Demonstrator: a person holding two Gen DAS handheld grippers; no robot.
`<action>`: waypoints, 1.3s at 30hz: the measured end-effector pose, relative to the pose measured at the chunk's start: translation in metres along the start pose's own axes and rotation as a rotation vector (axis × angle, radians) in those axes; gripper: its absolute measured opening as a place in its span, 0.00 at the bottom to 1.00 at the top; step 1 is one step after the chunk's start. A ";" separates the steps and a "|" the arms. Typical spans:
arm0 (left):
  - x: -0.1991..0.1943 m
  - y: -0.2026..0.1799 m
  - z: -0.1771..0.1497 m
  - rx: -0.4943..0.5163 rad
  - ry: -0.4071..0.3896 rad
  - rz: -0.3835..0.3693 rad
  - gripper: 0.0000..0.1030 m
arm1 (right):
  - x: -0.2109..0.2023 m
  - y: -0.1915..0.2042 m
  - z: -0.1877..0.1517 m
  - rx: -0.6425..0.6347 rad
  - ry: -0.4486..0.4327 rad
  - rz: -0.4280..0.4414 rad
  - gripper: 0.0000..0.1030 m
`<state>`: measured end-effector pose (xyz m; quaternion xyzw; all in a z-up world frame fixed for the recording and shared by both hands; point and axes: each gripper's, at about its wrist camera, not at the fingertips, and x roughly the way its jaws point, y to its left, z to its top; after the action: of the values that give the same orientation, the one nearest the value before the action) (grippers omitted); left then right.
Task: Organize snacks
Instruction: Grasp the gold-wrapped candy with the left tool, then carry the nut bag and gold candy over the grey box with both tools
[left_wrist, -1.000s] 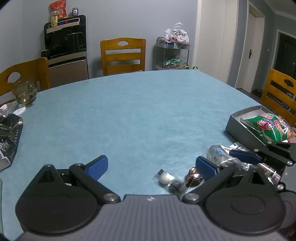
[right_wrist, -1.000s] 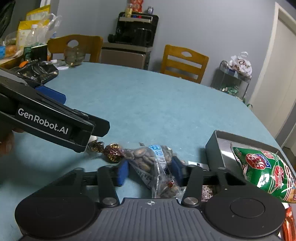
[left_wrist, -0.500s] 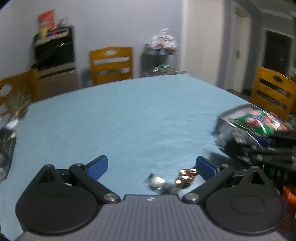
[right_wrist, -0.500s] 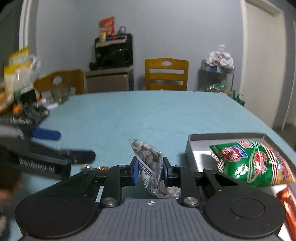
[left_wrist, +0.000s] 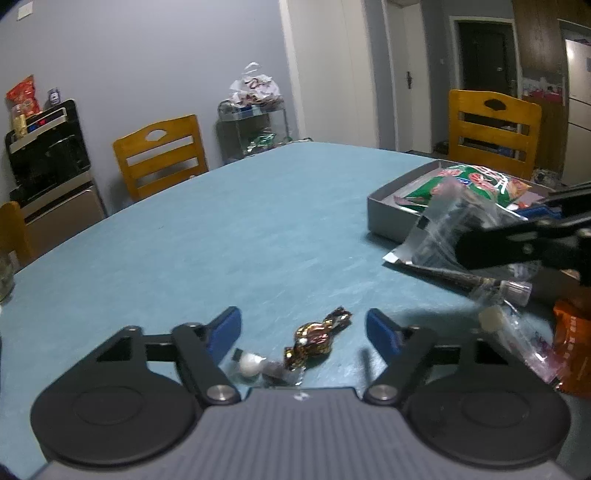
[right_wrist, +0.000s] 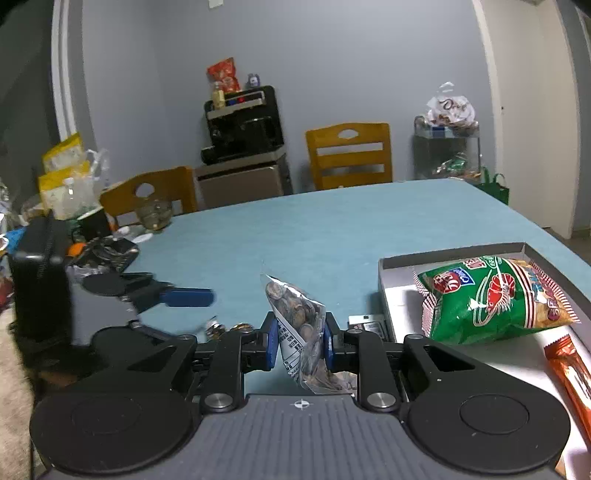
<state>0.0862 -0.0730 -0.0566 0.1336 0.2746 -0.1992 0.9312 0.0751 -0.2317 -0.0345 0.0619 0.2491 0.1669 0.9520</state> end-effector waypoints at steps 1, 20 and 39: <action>0.003 -0.001 0.000 0.005 0.004 -0.004 0.67 | -0.003 -0.002 -0.001 0.003 0.004 0.014 0.24; 0.014 0.017 -0.009 -0.099 0.063 -0.124 0.24 | -0.022 -0.009 -0.003 0.019 0.017 0.066 0.24; -0.013 0.006 -0.008 -0.052 0.001 -0.092 0.20 | -0.039 -0.003 -0.002 -0.013 -0.024 0.059 0.24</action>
<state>0.0752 -0.0610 -0.0555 0.0966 0.2860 -0.2344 0.9241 0.0432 -0.2479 -0.0189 0.0650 0.2345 0.1958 0.9500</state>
